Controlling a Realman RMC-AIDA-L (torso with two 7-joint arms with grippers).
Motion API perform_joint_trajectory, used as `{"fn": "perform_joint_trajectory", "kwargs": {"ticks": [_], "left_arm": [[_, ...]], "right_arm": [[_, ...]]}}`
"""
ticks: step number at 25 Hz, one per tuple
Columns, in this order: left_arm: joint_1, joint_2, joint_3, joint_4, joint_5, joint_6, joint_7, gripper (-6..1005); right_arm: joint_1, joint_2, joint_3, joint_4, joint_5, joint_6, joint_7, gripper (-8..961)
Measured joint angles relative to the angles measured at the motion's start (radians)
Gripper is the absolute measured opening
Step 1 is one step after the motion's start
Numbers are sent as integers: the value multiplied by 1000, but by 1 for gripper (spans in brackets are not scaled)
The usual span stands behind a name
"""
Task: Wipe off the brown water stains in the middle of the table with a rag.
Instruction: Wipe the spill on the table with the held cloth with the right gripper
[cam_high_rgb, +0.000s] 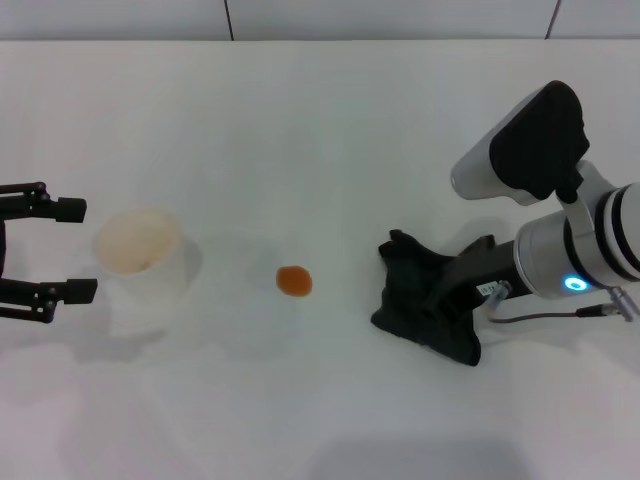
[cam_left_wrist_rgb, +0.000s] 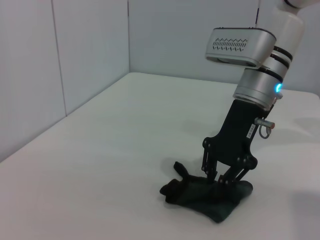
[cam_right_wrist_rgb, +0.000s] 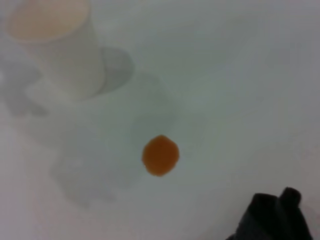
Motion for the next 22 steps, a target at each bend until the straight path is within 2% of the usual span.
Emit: {"fn": "perform_joint_trajectory", "kwargs": {"ticks": [3,8,17,22], "left_arm": [[1,0,-1,0,0,0,1,880],[3,0,-3,0,0,0,2,880],[6,-3,-5,-1,0,1,14,880],[6,-5,-6,-1,0,0,21,880]], "right_arm": [[0,0,-6,-2,6,-1,-2,210],[1,0,-24,-10,6,2,-4,157],[7,0,-35,-14,19,13,-12,103],[39,1,-55,7,77,36,-29,86]]}}
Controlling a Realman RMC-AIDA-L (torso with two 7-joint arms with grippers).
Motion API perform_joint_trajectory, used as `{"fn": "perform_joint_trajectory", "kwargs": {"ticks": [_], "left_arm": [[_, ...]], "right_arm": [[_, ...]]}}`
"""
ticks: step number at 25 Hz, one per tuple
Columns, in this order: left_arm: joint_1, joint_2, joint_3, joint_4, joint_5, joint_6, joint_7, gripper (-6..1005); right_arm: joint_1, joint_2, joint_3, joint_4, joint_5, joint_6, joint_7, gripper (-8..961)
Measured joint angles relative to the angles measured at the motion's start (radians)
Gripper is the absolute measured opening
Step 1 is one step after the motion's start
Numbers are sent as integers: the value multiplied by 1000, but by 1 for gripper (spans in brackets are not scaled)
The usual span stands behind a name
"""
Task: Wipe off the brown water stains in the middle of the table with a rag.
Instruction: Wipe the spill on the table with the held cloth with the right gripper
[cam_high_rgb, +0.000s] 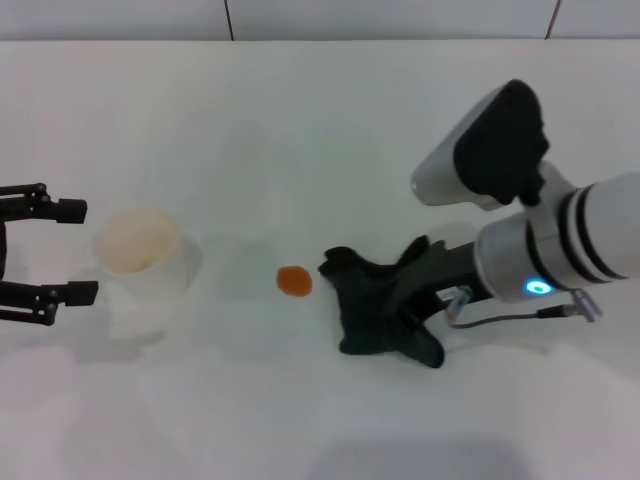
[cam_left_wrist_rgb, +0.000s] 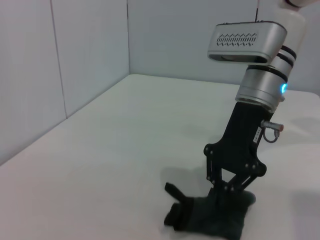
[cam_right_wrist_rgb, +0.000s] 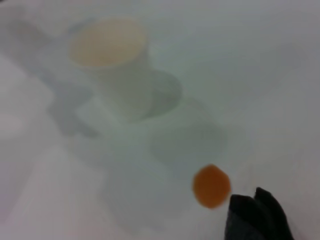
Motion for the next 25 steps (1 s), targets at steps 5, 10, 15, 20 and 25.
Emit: {"fn": "perform_joint_trajectory", "kwargs": {"ticks": [5,10,15,20,25], "left_arm": [[0,-3,0,2,-1,0,7,881],[1,-4,0,2,-6,0,16,881],[3,-7,-1,2,-9,0,17,881],[3,-7,-2,3,-10,0,17,881],[3,-9,-2,3,-14,0,13,881]], "right_arm": [[56,9,-39,41,34,24,-3,79],[106,10,-89,77,88,73,-3,78],[159,13,-144,129,141,130,-3,78],[200,13,-185,200,178,204,-4,78],[236,13,-197,250,185,253,-4,77]]}}
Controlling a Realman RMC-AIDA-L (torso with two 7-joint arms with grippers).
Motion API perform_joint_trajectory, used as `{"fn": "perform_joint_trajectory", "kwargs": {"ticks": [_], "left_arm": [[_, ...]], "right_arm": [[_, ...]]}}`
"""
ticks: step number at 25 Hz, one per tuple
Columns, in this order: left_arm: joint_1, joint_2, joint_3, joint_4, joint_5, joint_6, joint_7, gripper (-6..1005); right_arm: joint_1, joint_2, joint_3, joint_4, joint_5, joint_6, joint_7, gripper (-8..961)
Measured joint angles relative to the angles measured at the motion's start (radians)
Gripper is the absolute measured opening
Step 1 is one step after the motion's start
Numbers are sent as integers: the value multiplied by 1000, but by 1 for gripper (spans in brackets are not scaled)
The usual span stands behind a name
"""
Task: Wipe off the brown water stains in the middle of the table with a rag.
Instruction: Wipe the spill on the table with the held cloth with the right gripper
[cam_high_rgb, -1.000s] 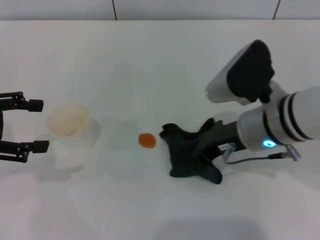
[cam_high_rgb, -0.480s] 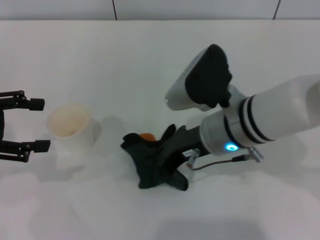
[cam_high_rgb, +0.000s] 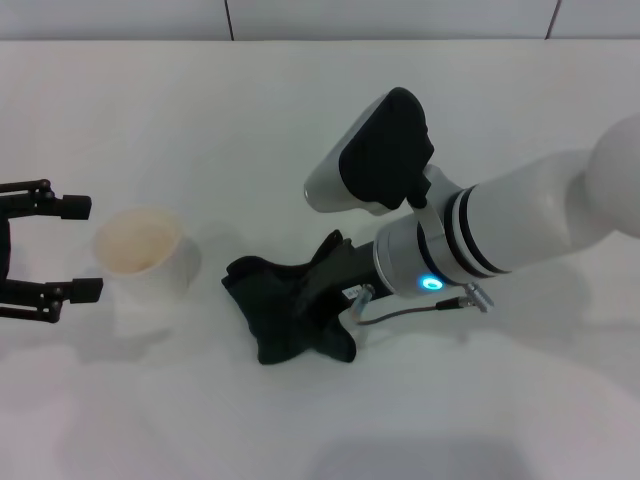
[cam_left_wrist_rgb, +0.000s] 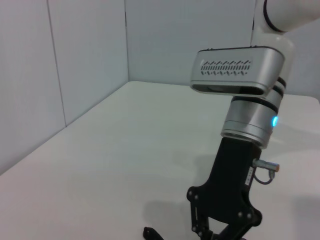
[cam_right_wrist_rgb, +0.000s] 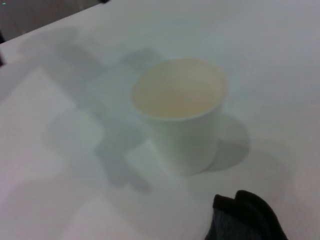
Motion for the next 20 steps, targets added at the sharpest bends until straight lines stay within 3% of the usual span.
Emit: {"fn": "perform_joint_trajectory", "kwargs": {"ticks": [20], "left_arm": [[4,-13,-26,-6,0,-11,4,881]], "right_arm": [[36,-4,28,183,-19,193,-1,76]]}}
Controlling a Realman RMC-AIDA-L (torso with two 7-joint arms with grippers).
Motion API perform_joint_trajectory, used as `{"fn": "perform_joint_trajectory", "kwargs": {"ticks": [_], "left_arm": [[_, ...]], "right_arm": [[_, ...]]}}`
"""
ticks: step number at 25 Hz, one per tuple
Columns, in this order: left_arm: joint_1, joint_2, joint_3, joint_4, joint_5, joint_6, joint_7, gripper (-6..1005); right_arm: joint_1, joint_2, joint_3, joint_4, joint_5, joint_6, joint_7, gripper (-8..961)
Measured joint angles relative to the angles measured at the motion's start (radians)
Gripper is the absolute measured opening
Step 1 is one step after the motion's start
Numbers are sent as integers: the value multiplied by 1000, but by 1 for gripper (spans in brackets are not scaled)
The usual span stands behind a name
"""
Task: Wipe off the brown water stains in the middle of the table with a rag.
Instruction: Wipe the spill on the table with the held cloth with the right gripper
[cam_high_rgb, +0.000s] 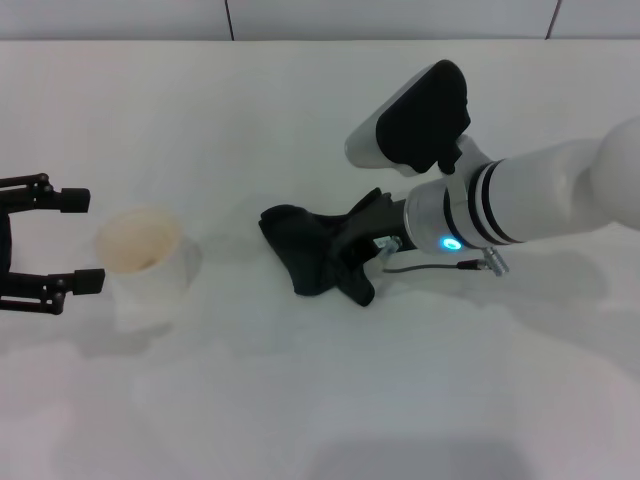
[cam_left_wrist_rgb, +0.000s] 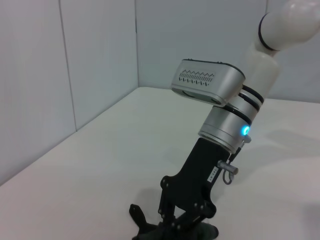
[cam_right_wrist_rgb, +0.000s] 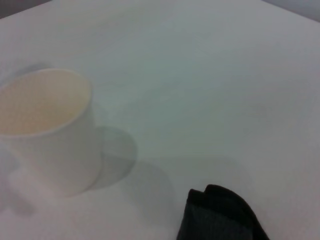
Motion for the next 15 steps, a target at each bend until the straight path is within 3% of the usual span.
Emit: {"fn": "perform_joint_trajectory", "kwargs": {"ticks": [9,15], "left_arm": [[2,-1,0,-2,0,-3,0,880],[-1,-1,0,1,0,-3,1,881]], "right_arm": [[-4,-2,23,8,-4,3,0,76],[-9,3,-22,-54,6,-54,-1,76]]}}
